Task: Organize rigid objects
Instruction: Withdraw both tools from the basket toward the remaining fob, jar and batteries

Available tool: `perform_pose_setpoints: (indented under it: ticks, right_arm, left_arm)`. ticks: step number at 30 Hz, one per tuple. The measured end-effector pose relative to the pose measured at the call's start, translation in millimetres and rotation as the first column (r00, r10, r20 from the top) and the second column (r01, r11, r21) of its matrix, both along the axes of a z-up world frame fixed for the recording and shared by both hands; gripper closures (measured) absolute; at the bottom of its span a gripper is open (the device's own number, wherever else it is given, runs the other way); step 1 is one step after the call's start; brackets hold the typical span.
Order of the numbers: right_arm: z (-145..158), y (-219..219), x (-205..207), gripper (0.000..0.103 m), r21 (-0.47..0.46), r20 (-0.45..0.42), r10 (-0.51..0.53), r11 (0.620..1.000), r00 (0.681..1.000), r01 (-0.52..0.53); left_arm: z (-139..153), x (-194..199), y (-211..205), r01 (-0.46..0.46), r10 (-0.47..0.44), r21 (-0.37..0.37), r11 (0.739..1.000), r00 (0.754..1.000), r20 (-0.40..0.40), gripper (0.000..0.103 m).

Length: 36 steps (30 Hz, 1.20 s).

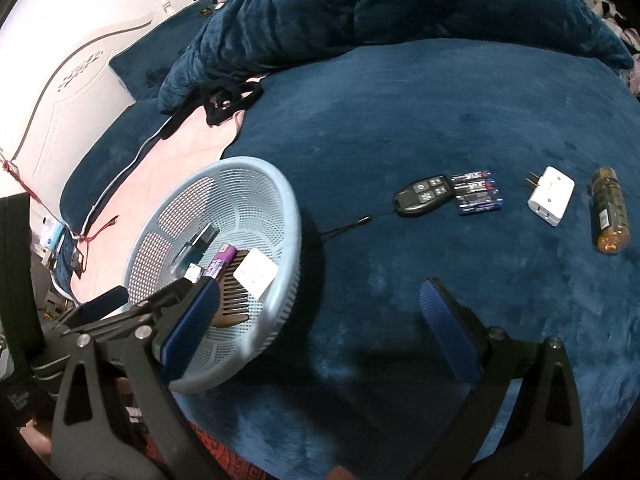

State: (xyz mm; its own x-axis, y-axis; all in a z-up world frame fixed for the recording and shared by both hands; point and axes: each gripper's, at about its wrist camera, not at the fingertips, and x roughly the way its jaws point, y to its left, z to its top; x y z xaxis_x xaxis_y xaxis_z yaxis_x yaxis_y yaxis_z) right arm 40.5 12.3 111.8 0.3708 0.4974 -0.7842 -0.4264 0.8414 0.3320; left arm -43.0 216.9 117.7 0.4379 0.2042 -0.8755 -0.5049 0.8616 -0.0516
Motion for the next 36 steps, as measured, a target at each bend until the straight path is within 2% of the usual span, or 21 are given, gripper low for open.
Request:
perform_pose_setpoints:
  ticks: [20, 28, 36]
  right_arm:
    - [-4.0, -48.6, 18.6, 0.002, -0.025, 0.003, -0.114, 0.993, 0.993, 0.114]
    - [-7.2, -84.7, 34.7, 0.002, -0.036, -0.009, -0.264, 0.964, 0.965, 0.263]
    - [-8.5, -110.8, 51.4, 0.002, -0.089, 0.021, -0.351, 0.932, 0.936, 0.351]
  left_arm:
    - [-2.7, 31.4, -39.4, 0.095, -0.095, -0.004, 0.995, 0.995, 0.011, 0.001]
    - [3.9, 54.1, -64.6, 0.167, -0.166, -0.014, 0.986, 0.985, 0.056, 0.001]
    - [1.7, 86.2, -97.2, 0.271, -0.27, 0.0, 0.963, 0.961, 0.058, 0.001]
